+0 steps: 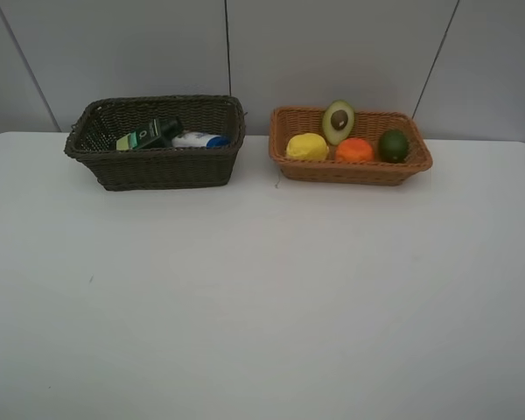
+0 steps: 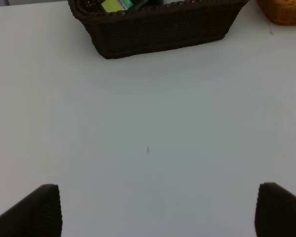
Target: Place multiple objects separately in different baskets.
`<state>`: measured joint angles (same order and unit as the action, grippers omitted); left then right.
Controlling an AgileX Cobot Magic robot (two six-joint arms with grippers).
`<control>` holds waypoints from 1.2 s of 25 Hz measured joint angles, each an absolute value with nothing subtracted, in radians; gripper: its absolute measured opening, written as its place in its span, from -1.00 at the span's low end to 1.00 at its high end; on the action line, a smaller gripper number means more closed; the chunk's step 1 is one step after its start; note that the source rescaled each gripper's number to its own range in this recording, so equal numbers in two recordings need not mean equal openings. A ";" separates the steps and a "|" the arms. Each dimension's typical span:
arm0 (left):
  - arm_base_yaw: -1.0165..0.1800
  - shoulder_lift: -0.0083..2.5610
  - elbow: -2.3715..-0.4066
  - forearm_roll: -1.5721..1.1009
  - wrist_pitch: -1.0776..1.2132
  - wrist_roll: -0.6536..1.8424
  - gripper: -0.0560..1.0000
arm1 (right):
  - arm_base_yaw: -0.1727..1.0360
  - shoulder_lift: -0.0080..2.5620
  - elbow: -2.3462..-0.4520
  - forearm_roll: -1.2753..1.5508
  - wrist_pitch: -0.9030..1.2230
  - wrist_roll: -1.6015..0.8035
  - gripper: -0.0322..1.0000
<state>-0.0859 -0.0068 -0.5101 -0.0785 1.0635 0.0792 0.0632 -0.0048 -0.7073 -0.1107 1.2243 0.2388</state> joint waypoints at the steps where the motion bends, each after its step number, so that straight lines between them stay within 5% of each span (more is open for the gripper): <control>1: -0.086 -0.007 -0.510 -0.078 1.064 0.079 1.00 | 0.060 -0.005 -0.707 -0.110 1.224 0.216 1.00; 30: -0.086 -0.007 -0.510 -0.078 1.064 0.079 1.00 | 0.054 -0.005 -0.512 -0.100 1.070 0.099 1.00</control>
<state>-0.0859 -0.0068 -0.5101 -0.0785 1.0635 0.0792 0.0540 -0.0048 -0.5118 -0.1004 1.0697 0.0989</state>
